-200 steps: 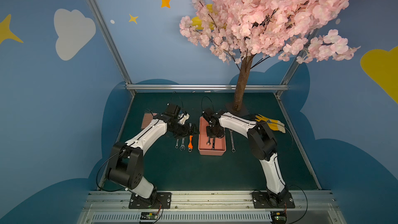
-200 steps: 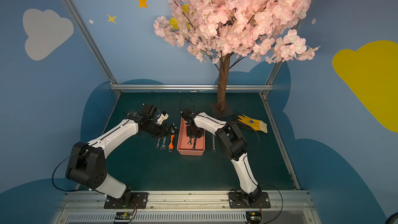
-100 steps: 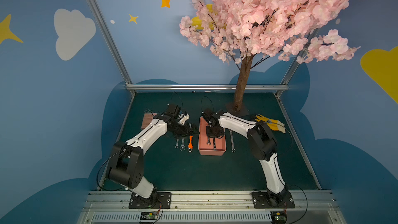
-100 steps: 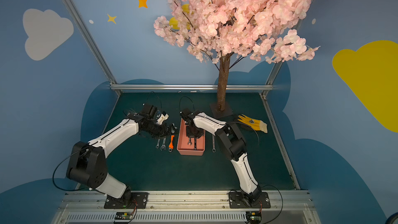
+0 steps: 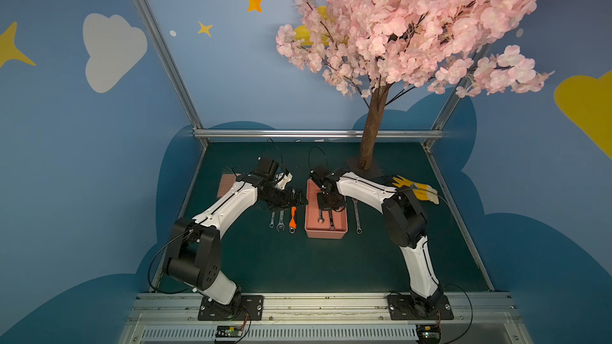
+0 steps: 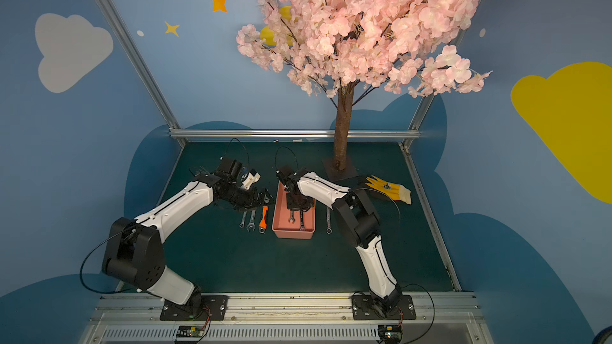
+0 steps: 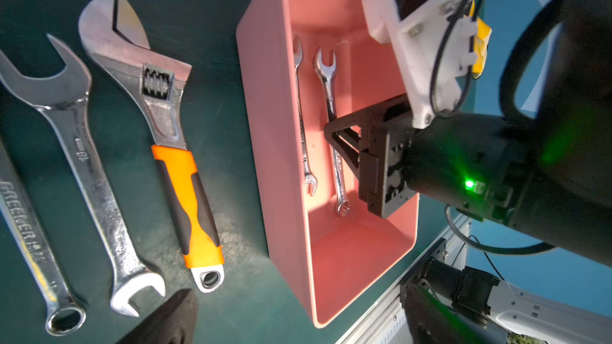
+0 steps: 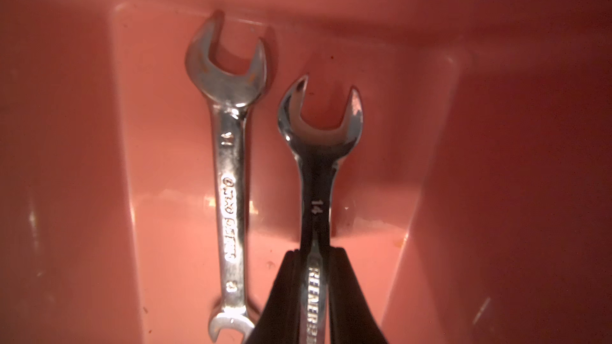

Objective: Take out the wrench from the storage box
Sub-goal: Pick up the wrench from the storage box, then place the wrench at the center of the board.

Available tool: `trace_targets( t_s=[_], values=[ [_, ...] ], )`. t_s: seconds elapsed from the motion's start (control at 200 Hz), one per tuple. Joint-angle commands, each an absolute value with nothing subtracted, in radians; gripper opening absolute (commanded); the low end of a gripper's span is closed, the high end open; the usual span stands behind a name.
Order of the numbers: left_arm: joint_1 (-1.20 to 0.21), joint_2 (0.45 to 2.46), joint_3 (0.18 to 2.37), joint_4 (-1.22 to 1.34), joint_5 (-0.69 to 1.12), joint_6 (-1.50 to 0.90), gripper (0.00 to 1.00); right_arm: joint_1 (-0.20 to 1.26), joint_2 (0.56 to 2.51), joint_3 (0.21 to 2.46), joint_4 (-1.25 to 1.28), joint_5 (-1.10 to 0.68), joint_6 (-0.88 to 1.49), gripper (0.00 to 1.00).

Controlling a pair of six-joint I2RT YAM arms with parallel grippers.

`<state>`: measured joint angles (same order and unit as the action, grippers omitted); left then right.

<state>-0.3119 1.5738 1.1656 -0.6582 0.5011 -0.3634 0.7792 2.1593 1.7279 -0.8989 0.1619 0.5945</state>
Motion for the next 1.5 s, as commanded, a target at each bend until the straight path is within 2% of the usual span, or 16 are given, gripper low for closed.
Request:
trace_targets(
  t_s=[0.0, 0.441, 0.686, 0.861, 1.081, 1.492],
  values=[
    [-0.313, 1.546, 1.196, -0.687, 0.508, -0.355, 1.00, 0.788, 2.061, 1.775, -0.941, 0.199, 0.581, 0.00],
    [-0.349, 1.524, 1.228, -0.686, 0.517, -0.384, 1.00, 0.763, 1.881, 1.751, -1.020, 0.256, 0.536, 0.00],
    [-0.375, 1.553, 1.256, -0.680, 0.527, -0.396, 1.00, 0.648, 1.740, 1.541, -0.974, 0.247, 0.491, 0.00],
    [-0.385, 1.574, 1.272, -0.680, 0.525, -0.401, 1.00, 0.544, 1.662, 1.346, -0.847, 0.154, 0.390, 0.00],
    [-0.392, 1.590, 1.276, -0.690, 0.504, -0.401, 1.00, 0.457, 1.713, 1.207, -0.692, 0.095, 0.323, 0.00],
    [-0.395, 1.608, 1.292, -0.722, 0.473, -0.400, 1.00, 0.412, 1.892, 1.236, -0.638, 0.053, 0.312, 0.00]
  ],
)
